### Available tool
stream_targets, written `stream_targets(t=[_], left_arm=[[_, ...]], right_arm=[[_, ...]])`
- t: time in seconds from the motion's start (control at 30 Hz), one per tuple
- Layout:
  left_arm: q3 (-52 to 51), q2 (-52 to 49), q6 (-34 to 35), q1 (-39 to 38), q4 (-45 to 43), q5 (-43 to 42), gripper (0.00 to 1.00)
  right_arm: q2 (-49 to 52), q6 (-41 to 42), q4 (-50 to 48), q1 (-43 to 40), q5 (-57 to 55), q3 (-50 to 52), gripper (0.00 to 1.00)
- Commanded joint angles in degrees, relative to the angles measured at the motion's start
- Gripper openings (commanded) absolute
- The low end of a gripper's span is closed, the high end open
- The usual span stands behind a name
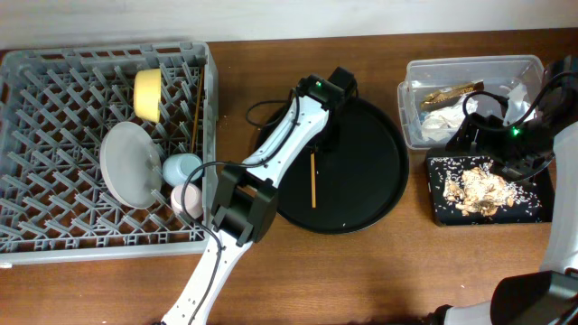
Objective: Sort waste into correct bins and load items into the dishwasher rack
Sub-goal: 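Grasp the second chopstick on the black tray with the left gripper, then carry the second chopstick to the rack's right edge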
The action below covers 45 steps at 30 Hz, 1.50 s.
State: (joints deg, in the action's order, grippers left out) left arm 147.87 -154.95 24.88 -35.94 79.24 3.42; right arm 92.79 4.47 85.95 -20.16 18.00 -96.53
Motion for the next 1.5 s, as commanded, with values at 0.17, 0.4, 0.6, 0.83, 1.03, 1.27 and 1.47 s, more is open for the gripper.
stream_targets(t=[0.17, 0.4, 0.6, 0.83, 1.03, 1.27, 1.47], left_arm=[[-0.1, -1.6, -0.7, -0.2, 0.3, 0.4, 0.39], [-0.1, -1.7, -0.7, -0.2, 0.5, 0.4, 0.08], [1.5, -1.7, -0.9, 0.5, 2.3, 0.4, 0.01], [13.2, -1.7, -2.7, 2.0, 7.1, 0.4, 0.01], [27.1, -1.7, -5.3, 2.1, 11.7, 1.1, 0.01], [32.1, -0.3, -5.7, 3.7, 14.7, 3.4, 0.01], [32.1, 1.4, -5.7, 6.0, 15.9, 3.7, 0.01]], right_arm=[[-0.3, -0.2, 0.2, -0.1, -0.7, 0.1, 0.98], [-0.3, -0.2, 0.2, -0.1, -0.7, 0.1, 0.99], [-0.3, -0.2, 0.2, -0.1, -0.7, 0.1, 0.98], [-0.3, -0.2, 0.2, -0.1, -0.7, 0.1, 0.99], [-0.3, -0.2, 0.2, -0.1, -0.7, 0.1, 0.99], [-0.3, -0.2, 0.2, -0.1, -0.7, 0.1, 0.99], [-0.3, -0.2, 0.2, -0.1, -0.7, 0.1, 0.98]])
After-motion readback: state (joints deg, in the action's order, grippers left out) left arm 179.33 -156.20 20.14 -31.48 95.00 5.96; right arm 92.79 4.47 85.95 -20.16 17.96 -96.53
